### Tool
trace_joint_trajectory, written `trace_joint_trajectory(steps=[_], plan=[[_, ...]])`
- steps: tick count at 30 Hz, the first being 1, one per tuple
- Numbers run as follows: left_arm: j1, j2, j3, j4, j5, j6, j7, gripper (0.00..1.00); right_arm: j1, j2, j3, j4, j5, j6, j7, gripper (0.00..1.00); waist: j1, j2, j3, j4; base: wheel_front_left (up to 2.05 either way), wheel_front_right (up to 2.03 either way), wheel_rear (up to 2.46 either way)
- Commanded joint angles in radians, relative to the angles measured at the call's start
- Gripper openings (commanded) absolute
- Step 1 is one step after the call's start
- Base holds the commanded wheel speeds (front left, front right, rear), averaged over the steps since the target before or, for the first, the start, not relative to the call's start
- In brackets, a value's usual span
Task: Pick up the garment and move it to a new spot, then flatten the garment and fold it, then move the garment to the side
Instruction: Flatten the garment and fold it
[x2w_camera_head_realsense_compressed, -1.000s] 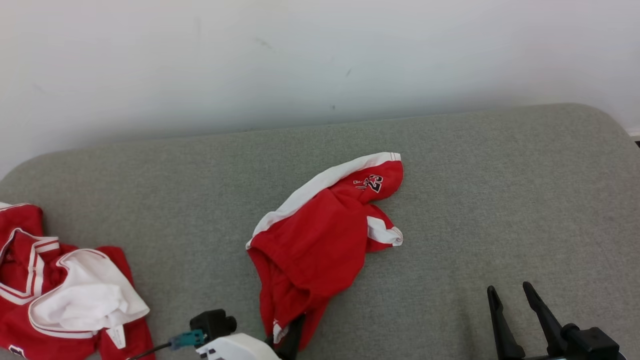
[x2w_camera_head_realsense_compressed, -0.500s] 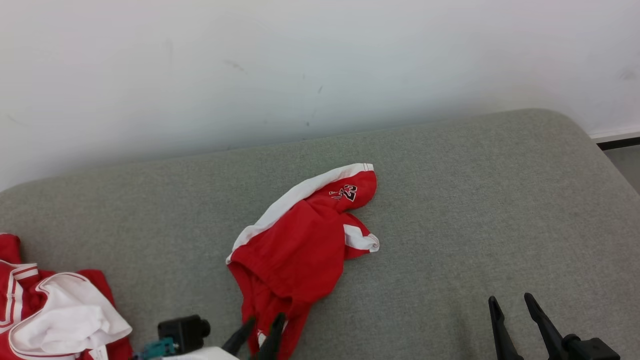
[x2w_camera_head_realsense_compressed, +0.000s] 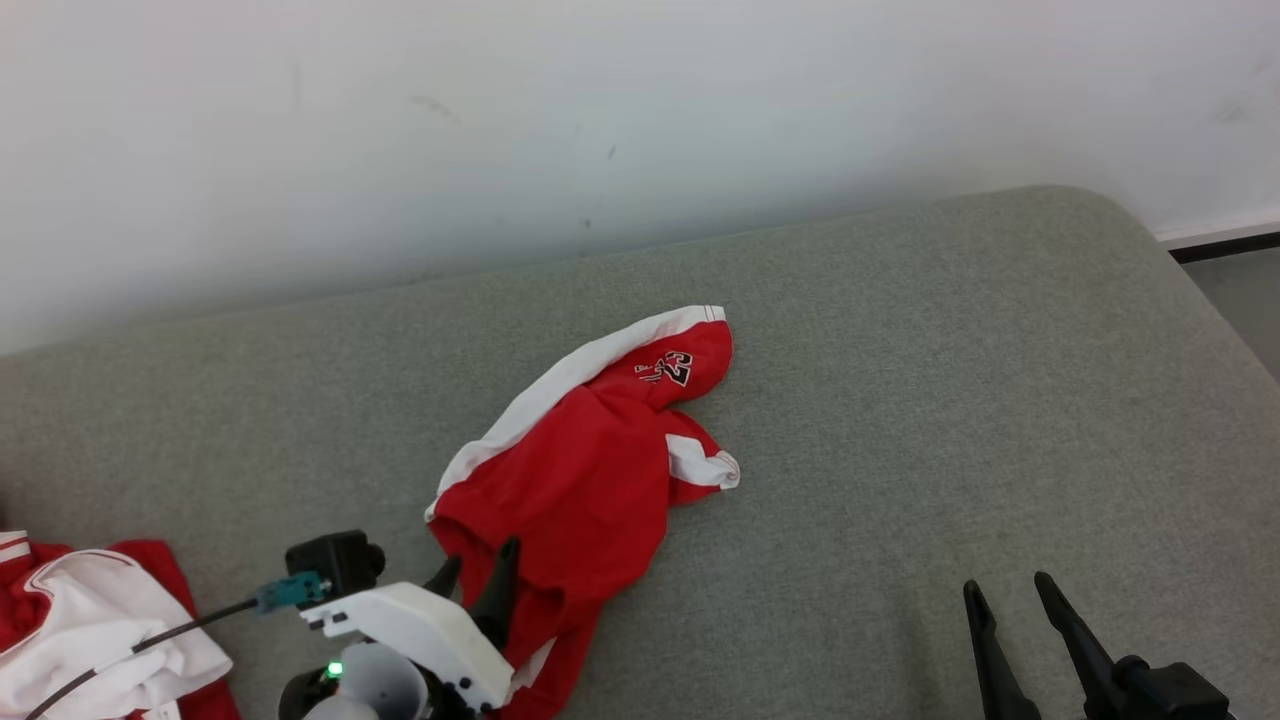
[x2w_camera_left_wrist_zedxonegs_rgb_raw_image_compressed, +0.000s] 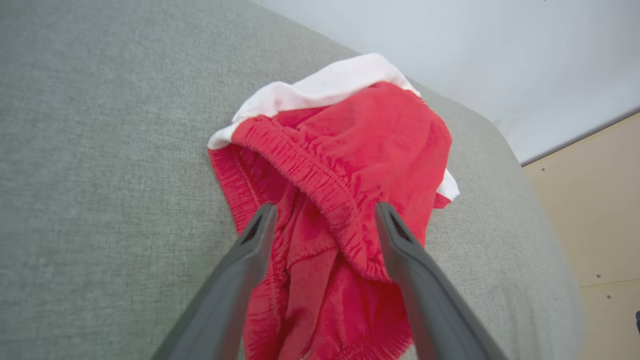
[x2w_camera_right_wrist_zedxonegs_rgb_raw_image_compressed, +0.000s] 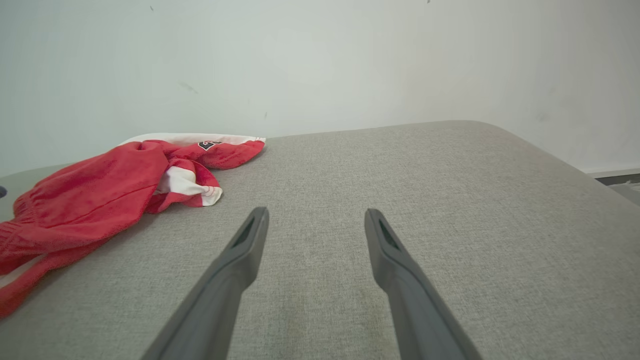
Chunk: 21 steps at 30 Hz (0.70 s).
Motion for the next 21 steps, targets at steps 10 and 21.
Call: trace_joint_trajectory(steps=[10, 21], plan=[[-0.096, -0.056, 0.003, 0.117, -0.038, -0.071, -0.025, 1.0, -0.037, -0.005, -0.009, -0.009, 0.006, -0.002, 0.001, 1.0, 0.0, 0.0, 0.056, -0.011, 0.0, 0.0, 0.0], [-0.222, -0.071, 0.045, 0.198, -0.057, -0.115, -0.091, 0.0, -0.054, -0.002, -0.005, -0.011, -0.002, -0.002, 0.001, 1.0, 0.0, 0.0, 0.097, -0.014, 0.0, 0.0, 0.0]])
